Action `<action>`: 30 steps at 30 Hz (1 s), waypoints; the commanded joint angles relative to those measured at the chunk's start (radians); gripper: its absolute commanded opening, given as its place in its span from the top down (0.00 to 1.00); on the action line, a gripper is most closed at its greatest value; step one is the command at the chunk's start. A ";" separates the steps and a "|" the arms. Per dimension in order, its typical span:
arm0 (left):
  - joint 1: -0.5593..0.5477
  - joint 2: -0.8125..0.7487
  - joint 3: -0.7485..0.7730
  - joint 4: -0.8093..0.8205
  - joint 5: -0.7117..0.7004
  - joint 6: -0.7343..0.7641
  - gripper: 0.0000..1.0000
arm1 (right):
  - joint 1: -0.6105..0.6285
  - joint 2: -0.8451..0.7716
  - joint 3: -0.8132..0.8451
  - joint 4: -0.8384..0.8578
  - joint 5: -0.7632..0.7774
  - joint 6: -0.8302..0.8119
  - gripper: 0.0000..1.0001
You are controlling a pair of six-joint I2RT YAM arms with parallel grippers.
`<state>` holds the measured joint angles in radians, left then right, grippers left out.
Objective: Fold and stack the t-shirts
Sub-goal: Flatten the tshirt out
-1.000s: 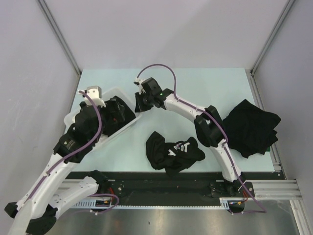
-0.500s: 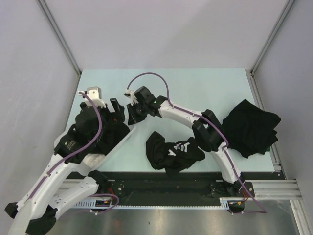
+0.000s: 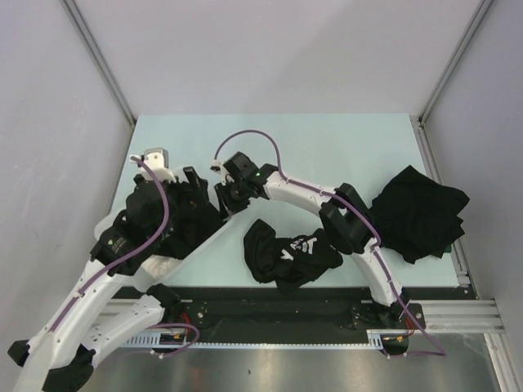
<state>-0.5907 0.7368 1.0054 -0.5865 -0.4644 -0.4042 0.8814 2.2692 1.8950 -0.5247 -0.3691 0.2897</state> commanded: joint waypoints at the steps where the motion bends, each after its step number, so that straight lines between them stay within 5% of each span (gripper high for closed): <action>1: -0.003 -0.011 -0.019 0.005 0.023 -0.028 0.01 | -0.058 0.006 -0.056 -0.169 0.169 -0.029 0.67; 19: -0.004 -0.004 -0.036 0.043 0.084 -0.024 0.01 | -0.130 -0.095 -0.059 -0.063 0.113 0.012 0.41; 30: -0.003 -0.004 -0.054 0.051 0.155 -0.008 0.01 | -0.245 -0.226 -0.008 -0.001 0.254 0.011 0.25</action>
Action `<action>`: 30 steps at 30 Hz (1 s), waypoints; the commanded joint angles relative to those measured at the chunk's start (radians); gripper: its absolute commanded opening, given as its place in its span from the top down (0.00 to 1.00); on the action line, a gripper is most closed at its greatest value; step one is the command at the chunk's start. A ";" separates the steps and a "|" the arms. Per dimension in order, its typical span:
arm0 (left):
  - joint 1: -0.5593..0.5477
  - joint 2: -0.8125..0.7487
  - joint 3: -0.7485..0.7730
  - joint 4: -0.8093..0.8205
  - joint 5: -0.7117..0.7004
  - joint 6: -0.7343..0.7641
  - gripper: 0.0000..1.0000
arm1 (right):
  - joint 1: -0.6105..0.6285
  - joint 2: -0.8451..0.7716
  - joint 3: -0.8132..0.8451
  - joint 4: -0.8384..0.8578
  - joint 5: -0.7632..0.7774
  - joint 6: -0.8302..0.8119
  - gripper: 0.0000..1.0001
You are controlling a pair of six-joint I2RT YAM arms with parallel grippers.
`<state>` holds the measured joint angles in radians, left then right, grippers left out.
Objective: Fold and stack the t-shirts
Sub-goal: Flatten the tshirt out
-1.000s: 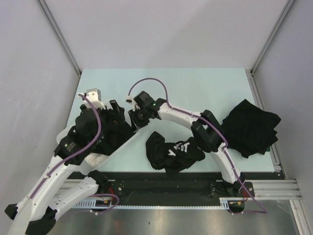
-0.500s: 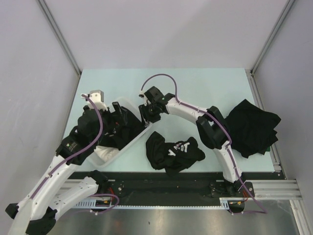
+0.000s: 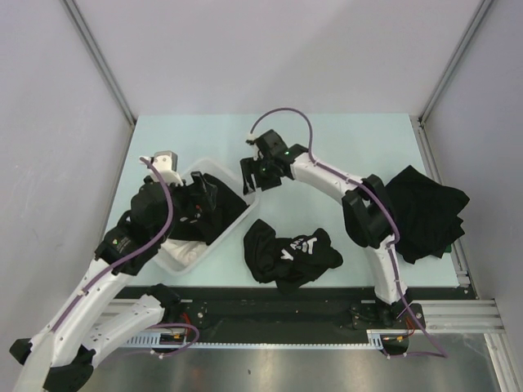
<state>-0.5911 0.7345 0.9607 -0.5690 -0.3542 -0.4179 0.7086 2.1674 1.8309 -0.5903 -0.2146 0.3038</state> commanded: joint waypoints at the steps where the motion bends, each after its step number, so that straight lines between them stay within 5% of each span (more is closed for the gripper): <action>1: -0.003 0.002 -0.016 0.034 0.058 0.005 0.00 | -0.081 -0.144 0.059 0.072 0.098 0.004 0.25; 20: -0.004 0.311 -0.082 0.270 0.287 -0.012 0.02 | -0.308 -0.491 -0.132 0.056 0.113 -0.023 0.16; 30: -0.015 0.562 0.015 0.213 0.320 0.024 0.05 | -0.348 -0.532 -0.186 0.070 0.087 -0.014 0.15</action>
<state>-0.5934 1.2575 0.9085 -0.3576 -0.0475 -0.4160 0.3695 1.6695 1.6325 -0.5507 -0.1108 0.2955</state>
